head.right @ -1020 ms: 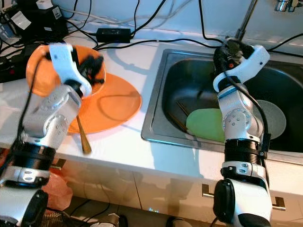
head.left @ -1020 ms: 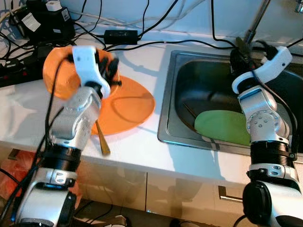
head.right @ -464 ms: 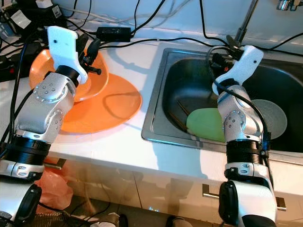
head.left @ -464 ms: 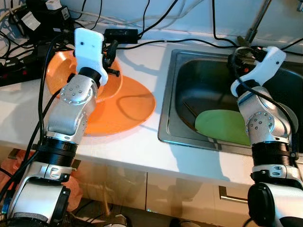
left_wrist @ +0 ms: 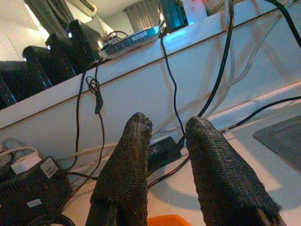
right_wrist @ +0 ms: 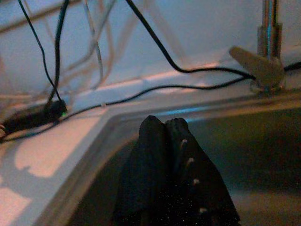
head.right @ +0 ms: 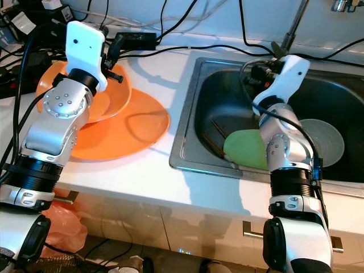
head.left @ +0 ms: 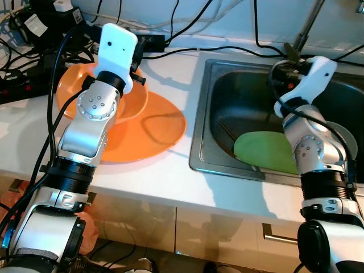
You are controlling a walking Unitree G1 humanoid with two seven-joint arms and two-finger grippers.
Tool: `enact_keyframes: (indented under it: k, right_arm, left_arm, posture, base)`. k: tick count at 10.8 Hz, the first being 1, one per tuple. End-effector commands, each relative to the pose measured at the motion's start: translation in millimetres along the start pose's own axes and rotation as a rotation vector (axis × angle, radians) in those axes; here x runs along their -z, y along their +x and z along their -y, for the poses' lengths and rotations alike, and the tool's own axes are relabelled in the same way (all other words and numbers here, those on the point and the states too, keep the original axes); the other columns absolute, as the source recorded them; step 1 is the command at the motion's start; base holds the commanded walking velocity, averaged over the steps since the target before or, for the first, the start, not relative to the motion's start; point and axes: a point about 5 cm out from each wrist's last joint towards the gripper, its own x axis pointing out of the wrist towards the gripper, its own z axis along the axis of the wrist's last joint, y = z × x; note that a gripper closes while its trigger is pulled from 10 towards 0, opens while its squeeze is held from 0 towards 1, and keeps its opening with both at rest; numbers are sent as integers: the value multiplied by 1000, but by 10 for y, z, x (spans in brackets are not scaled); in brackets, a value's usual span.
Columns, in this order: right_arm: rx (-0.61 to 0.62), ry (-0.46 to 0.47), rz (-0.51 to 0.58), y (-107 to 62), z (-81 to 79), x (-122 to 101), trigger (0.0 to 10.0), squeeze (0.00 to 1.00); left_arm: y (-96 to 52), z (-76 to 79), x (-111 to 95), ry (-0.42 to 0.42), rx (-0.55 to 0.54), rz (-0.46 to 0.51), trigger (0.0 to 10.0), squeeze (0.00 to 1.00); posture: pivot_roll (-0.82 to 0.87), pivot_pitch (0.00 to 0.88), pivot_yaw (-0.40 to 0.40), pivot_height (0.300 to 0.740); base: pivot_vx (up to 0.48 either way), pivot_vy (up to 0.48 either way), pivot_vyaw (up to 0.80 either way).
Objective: Kitchen organization
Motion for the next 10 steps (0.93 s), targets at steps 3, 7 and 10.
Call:
enact_keyframes:
  k: [3, 7, 10]
  right_arm:
    - [11, -38, -24, -12, 39, 76, 10000, 0]
    - [23, -93, -49, -13, 71, 131, 10000, 0]
    - [8, -104, -45, 2, 31, 135, 10000, 0]
  left_arm:
    - [35, -3, -57, 12, 4, 24, 10000, 0]
    - [-6, -27, 84, -11, -20, -21, 10000, 0]
    - [3, -18, 61, -8, -13, -13, 10000, 0]
  posture:
    - [68, 129, 5, 723]
    - [61, 121, 5, 723]
    - [64, 116, 2, 723]
  base:
    - [0, 0, 0]
    - [0, 0, 0]
    - [0, 0, 0]
